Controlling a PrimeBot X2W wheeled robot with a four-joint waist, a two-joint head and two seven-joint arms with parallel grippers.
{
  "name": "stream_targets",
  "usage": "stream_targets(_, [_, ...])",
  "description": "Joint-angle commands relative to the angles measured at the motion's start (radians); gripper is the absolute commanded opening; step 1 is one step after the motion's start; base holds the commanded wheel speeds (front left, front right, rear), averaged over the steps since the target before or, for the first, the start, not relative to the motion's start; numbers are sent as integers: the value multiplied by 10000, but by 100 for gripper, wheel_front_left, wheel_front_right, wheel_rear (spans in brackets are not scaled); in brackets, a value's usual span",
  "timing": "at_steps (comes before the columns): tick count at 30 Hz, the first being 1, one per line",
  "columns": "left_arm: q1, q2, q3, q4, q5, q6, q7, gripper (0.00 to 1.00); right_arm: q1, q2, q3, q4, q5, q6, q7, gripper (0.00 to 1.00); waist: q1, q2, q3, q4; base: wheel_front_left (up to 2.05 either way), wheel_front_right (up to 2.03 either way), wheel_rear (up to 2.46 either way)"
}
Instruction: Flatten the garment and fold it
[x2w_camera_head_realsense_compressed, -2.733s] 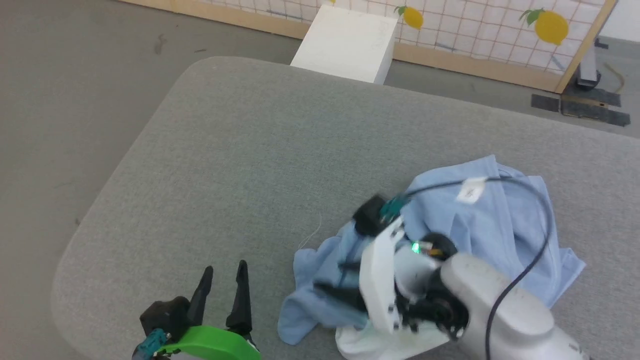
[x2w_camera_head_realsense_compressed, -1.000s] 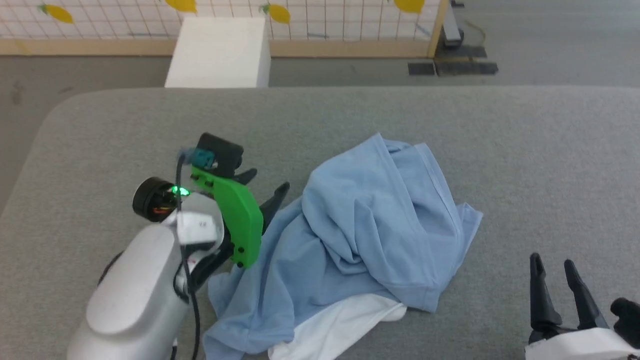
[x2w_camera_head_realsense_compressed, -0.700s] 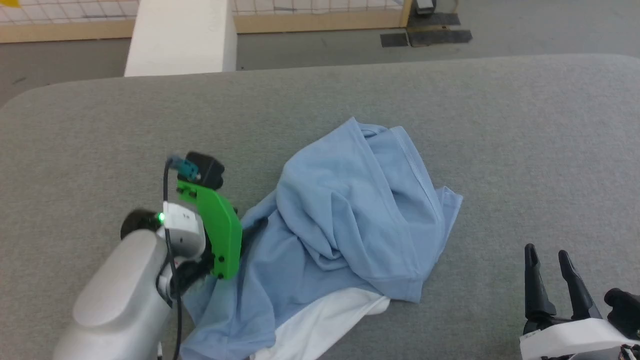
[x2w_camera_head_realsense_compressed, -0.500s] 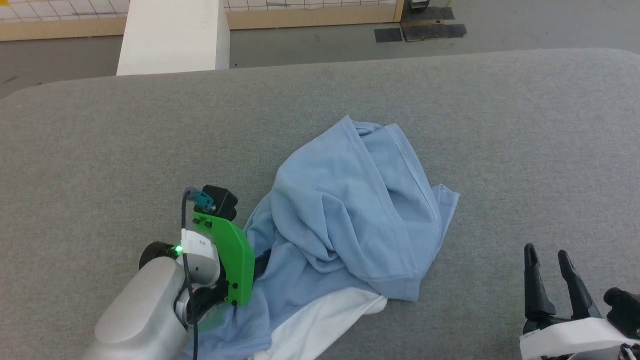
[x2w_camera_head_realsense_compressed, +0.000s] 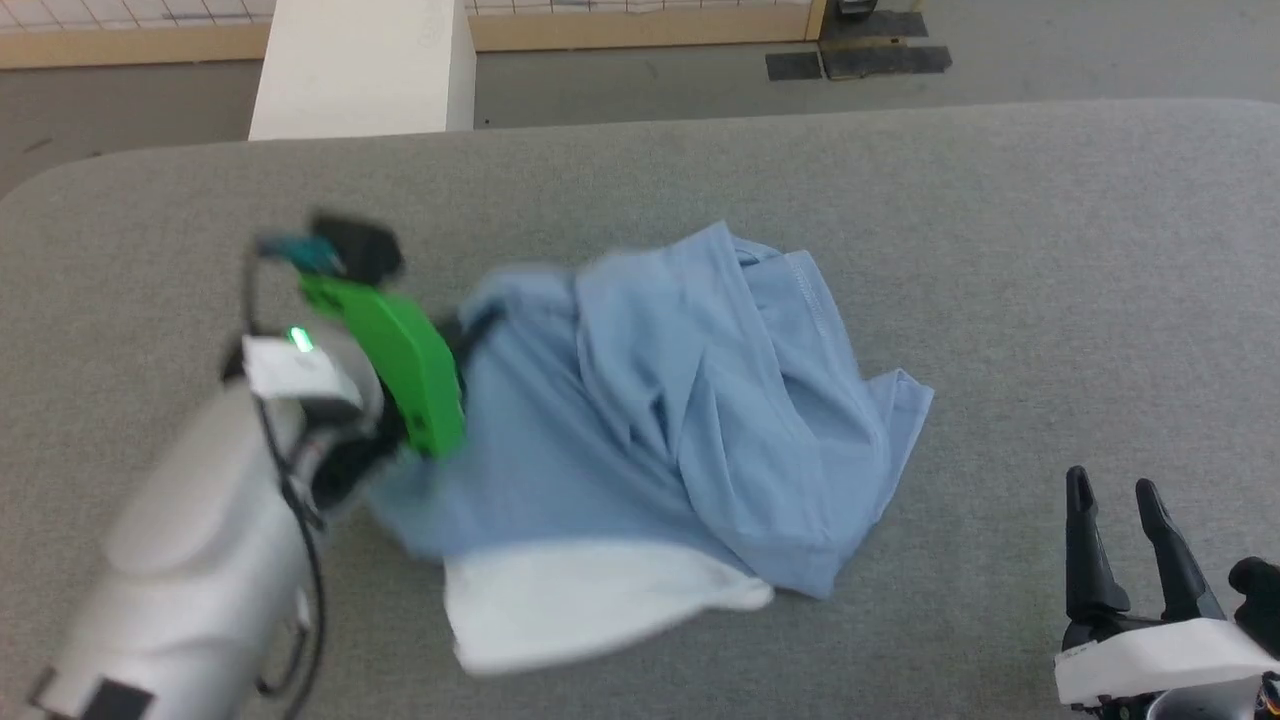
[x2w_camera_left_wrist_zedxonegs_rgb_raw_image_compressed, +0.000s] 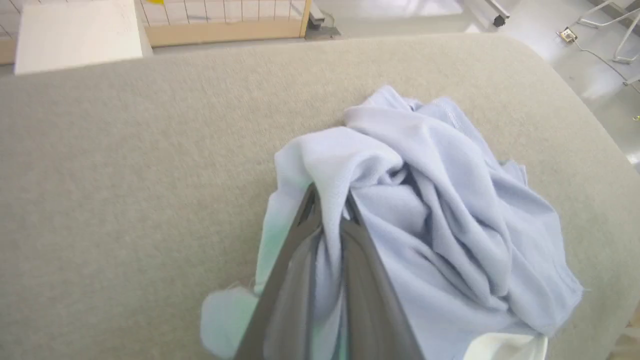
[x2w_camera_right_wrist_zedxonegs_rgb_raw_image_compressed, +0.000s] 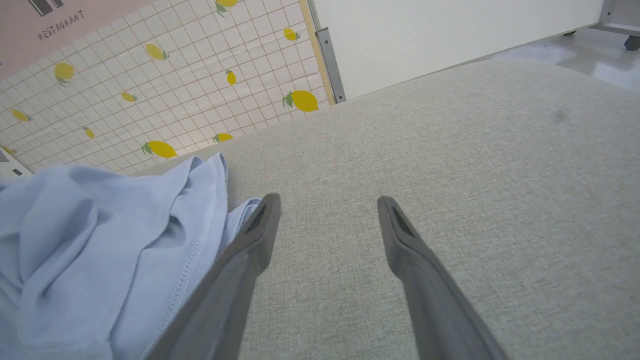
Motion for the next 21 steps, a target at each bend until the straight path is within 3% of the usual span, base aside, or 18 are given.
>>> stream_targets(1, [-448, 262, 216, -130, 154, 130, -230, 0, -36, 5, 21, -60, 36, -13, 18, 100, 0, -1, 211, -18, 0, 0, 0])
stream_targets(4, [-940, 595, 666, -189, 538, 612, -761, 0, -124, 5, 99, -64, 126, -13, -34, 100, 0, -1, 541, -125, 0, 0, 0])
stream_targets(5, [-1027, 677, 899, 43, 554, 956, -857, 0, -221, 5, 143, -7, 159, -13, -57, 100, 0, -1, 783, -200, 0, 0, 0])
stream_targets(7, [-966, 734, 936, 303, 618, 1147, -888, 0, -321, 5, 187, 21, 175, -13, -104, 100, 0, -1, 999, -274, 0, 0, 0])
stream_targets(8, [-901, 698, 1000, 442, 575, 1240, -963, 19, -375, 5, 198, 37, 183, -13, -129, 100, 0, -1, 1116, -309, 0, 0, 0])
stream_targets(9, [-843, 648, 1042, 553, 542, 1294, -1055, 44, -417, 5, 192, 56, 189, -13, -156, 100, 0, -1, 1181, -323, 0, 0, 0])
stream_targets(10, [-766, 581, 1078, 684, 507, 1347, -1166, 81, -467, 5, 180, 79, 192, -13, -181, 100, 0, -1, 1268, -335, 0, 0, 0])
stream_targets(11, [-701, 512, 1107, 798, 471, 1387, -1257, 100, -502, 5, 171, 103, 186, -13, -196, 100, 0, -1, 1313, -335, 0, 0, 0])
stream_targets(15, [-592, 325, 1083, 1211, 500, 1372, -1654, 100, -616, 5, 149, 203, 127, -13, -214, 100, 0, -1, 1367, -270, 0, 0, 0])
stream_targets(21, [-776, 220, 1092, 1052, 621, 986, -2477, 100, -560, 5, 149, 275, -25, -13, -130, 100, 0, -1, 895, 31, 0, 0, 0])
